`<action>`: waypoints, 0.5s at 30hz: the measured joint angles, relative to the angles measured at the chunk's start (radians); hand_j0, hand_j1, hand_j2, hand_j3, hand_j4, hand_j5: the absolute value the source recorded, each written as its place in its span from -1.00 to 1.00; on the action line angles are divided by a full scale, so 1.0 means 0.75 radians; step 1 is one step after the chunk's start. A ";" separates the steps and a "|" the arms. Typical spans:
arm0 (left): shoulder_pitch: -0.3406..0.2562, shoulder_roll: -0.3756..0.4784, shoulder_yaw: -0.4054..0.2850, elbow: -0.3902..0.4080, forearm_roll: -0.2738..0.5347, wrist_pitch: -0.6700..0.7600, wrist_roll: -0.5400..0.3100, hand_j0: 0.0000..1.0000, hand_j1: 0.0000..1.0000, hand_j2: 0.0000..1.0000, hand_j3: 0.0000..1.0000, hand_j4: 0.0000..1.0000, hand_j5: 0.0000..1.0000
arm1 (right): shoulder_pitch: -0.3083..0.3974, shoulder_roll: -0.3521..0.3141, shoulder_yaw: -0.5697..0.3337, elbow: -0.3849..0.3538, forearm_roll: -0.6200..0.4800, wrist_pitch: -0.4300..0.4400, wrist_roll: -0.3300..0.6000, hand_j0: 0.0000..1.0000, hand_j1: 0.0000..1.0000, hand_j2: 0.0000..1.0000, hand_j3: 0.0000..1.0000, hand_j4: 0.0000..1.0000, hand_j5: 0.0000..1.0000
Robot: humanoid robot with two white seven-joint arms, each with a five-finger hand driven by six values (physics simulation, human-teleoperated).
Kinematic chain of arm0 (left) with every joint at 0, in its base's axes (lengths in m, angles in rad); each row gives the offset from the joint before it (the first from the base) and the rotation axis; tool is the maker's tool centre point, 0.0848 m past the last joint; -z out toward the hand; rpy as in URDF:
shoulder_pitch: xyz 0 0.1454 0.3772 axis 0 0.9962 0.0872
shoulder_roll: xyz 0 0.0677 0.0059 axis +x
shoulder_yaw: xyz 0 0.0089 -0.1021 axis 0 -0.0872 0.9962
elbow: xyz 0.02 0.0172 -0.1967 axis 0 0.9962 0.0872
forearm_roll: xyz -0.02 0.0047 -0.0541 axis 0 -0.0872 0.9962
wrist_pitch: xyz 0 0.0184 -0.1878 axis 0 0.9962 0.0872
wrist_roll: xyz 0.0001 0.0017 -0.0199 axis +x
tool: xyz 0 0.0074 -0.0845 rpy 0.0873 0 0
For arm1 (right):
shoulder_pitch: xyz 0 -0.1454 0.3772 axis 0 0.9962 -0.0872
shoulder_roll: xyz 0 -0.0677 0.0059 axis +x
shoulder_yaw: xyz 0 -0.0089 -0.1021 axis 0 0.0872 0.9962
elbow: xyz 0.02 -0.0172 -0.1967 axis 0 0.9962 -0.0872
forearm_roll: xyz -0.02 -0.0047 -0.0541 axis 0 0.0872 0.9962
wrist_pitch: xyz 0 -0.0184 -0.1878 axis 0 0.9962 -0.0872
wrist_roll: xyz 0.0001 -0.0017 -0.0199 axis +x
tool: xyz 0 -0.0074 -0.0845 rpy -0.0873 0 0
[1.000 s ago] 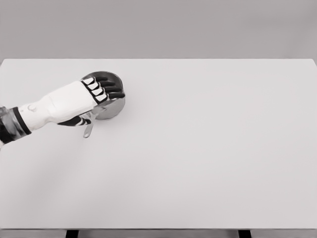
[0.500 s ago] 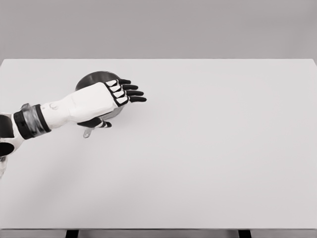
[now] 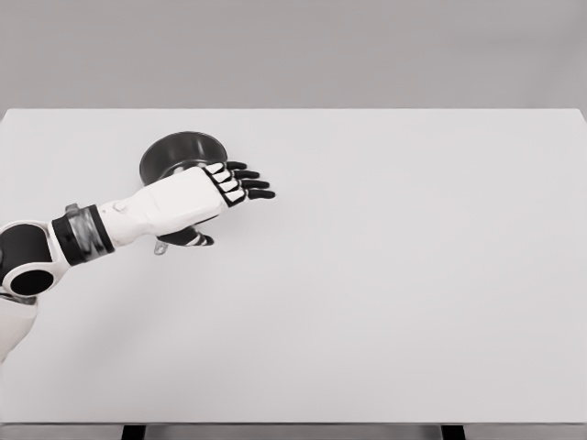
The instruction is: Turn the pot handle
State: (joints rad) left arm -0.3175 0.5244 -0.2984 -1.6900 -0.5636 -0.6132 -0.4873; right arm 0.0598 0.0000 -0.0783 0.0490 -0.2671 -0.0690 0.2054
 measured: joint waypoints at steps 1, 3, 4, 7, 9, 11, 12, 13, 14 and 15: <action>0.000 -0.004 0.001 0.011 -0.001 0.000 0.000 1.00 1.00 1.00 1.00 1.00 1.00 | 0.000 0.000 0.000 0.000 0.000 0.000 0.000 1.00 1.00 1.00 1.00 1.00 1.00; 0.000 -0.014 0.001 0.025 -0.010 0.000 0.001 1.00 1.00 1.00 1.00 1.00 1.00 | 0.000 0.000 0.000 0.000 0.000 0.000 0.000 1.00 1.00 1.00 1.00 1.00 1.00; 0.000 -0.024 0.002 0.029 -0.020 0.000 0.001 1.00 1.00 1.00 1.00 1.00 1.00 | 0.000 0.000 0.000 0.000 0.000 0.000 0.000 1.00 1.00 1.00 1.00 1.00 1.00; -0.014 -0.051 0.006 0.047 -0.056 0.000 0.003 1.00 1.00 1.00 1.00 1.00 1.00 | 0.000 0.000 0.000 0.000 0.000 0.000 0.000 1.00 1.00 1.00 1.00 1.00 1.00; -0.018 -0.063 0.007 0.058 -0.083 0.000 0.004 1.00 1.00 1.00 1.00 1.00 1.00 | 0.000 0.000 0.000 0.000 0.000 0.000 0.000 1.00 1.00 1.00 1.00 1.00 1.00; -0.025 -0.069 0.007 0.069 -0.101 0.000 0.004 1.00 1.00 1.00 1.00 1.00 1.00 | 0.000 0.000 0.000 0.000 0.000 0.000 0.000 1.00 1.00 1.00 1.00 1.00 1.00; -0.025 -0.071 0.007 0.077 -0.106 0.000 0.004 1.00 1.00 1.00 1.00 1.00 1.00 | 0.000 0.000 0.000 0.000 0.000 0.000 0.000 1.00 1.00 1.00 1.00 1.00 1.00; -0.029 -0.072 0.007 0.083 -0.112 0.000 0.003 1.00 1.00 1.00 1.00 1.00 1.00 | 0.000 0.000 0.000 0.000 0.000 0.000 0.000 1.00 1.00 1.00 1.00 1.00 1.00; -0.035 -0.073 0.008 0.087 -0.120 0.000 0.003 1.00 1.00 1.00 1.00 1.00 1.00 | 0.000 0.000 0.000 0.000 0.000 0.000 0.000 1.00 1.00 1.00 1.00 1.00 1.00; -0.035 -0.074 0.011 0.090 -0.131 0.000 0.003 1.00 1.00 1.00 1.00 1.00 1.00 | 0.000 0.000 0.000 0.000 0.000 0.000 0.000 1.00 1.00 1.00 1.00 1.00 1.00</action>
State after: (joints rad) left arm -0.3436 0.4689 -0.2902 -1.6224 -0.6617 -0.6132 -0.4851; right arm 0.0598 0.0000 -0.0783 0.0490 -0.2671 -0.0690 0.2054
